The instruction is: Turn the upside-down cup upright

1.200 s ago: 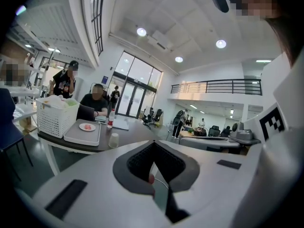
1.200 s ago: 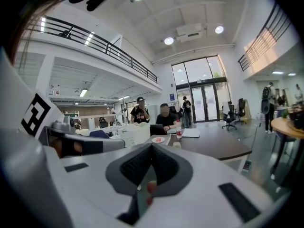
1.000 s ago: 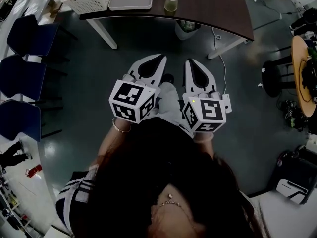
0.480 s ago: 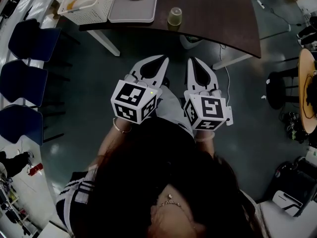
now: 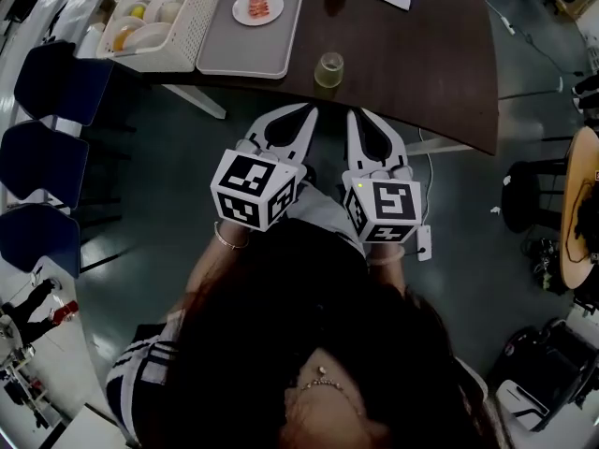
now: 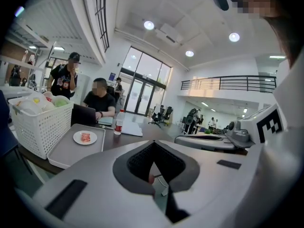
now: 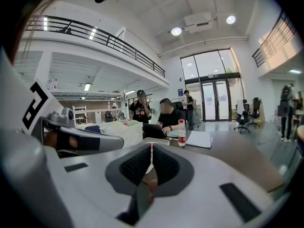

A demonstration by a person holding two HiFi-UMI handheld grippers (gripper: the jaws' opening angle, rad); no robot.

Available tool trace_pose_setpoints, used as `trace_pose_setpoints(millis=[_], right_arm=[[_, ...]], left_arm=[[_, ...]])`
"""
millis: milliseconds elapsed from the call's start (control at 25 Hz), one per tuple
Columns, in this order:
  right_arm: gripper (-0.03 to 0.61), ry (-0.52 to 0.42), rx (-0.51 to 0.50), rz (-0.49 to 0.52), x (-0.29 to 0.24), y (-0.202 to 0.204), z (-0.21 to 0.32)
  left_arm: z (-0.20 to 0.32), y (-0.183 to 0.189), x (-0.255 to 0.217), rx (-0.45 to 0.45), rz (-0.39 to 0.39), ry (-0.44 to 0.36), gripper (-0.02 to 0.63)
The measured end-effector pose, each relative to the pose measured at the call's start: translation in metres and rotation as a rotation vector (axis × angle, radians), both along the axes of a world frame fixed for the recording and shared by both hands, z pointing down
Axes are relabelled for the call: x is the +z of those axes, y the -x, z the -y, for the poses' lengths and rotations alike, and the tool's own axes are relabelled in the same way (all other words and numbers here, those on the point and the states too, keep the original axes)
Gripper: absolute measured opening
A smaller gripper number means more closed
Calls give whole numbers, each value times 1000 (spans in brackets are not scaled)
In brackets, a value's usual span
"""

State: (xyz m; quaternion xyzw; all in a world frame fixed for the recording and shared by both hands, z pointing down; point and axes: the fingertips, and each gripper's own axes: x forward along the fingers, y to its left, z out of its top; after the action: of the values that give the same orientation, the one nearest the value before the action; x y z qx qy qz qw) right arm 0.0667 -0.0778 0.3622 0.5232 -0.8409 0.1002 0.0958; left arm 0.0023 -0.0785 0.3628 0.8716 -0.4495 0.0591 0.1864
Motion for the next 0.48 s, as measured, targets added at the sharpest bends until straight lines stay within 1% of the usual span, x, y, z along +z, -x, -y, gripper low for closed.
trace_pose_setpoints(millis=[240, 480], right_arm=[[20, 15, -34, -10, 10, -7, 52], [20, 28, -66, -35, 25, -2, 86]], left_arm=[[51, -3, 6, -43, 4, 8, 3], [79, 7, 10, -90, 8, 22, 2]])
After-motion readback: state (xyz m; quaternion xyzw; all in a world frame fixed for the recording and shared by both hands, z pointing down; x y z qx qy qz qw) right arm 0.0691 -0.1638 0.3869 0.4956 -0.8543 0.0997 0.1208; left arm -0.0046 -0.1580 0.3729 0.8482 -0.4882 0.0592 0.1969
